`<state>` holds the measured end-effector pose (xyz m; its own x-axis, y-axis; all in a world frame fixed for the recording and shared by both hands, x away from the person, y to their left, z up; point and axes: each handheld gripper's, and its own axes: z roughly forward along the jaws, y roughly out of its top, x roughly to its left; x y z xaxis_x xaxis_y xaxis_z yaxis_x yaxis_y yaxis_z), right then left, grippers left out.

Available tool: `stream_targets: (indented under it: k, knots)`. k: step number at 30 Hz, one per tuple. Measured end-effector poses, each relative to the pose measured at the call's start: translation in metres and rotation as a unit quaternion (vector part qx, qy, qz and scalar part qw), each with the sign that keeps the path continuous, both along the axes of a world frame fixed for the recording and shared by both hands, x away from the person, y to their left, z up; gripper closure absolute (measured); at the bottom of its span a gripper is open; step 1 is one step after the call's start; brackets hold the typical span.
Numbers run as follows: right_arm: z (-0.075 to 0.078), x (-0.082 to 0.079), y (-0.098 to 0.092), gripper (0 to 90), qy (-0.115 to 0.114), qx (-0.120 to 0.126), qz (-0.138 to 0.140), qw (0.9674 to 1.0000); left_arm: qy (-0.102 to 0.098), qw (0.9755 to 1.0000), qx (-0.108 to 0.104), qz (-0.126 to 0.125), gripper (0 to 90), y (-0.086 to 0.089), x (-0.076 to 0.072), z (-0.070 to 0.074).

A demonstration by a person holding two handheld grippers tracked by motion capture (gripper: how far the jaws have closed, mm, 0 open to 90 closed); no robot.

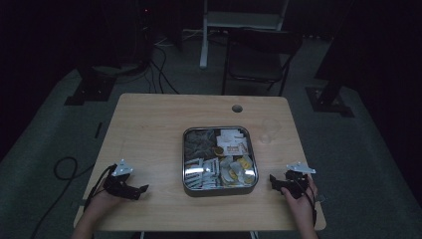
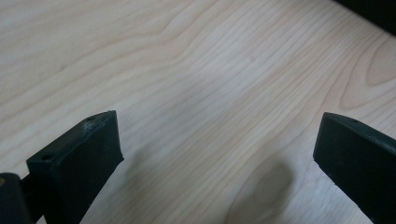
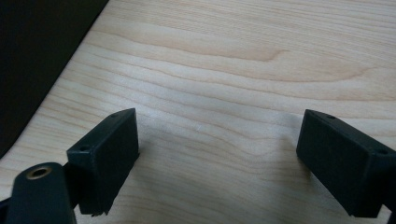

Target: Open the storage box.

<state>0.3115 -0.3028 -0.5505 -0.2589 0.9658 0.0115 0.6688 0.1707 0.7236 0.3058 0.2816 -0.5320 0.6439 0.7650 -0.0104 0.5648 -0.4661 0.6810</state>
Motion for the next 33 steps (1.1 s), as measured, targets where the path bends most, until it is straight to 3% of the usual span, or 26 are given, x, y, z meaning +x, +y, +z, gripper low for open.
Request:
stream_targets:
  k: [7, 9, 13, 18, 33]
  knots:
    - [0.000, 0.000, 0.000, 12.4, 0.000, 0.000, 0.000, 1.0000, -0.006, 0.9997, -0.003, -0.022, 1.5, -0.013, 0.008, 0.008]
    - [0.000, 0.000, 0.000, 12.4, 0.000, 0.000, 0.000, 1.0000, -0.011, 0.9991, -0.016, -0.038, 1.4, -0.024, 0.012, 0.016]
    - [0.000, 0.000, 0.000, 12.4, 0.000, 0.000, 0.000, 1.0000, -0.020, 0.9981, -0.023, -0.054, 1.5, -0.035, 0.014, 0.024]
    - [0.000, 0.000, 0.000, 12.4, 0.000, 0.000, 0.000, 1.0000, -0.034, 0.9954, -0.032, -0.083, 1.5, -0.056, 0.021, 0.037]
    - [0.000, 0.000, 0.000, 12.4, 0.000, 0.000, 0.000, 1.0000, -0.046, 0.9885, -0.052, -0.135, 1.5, -0.100, 0.031, 0.051]
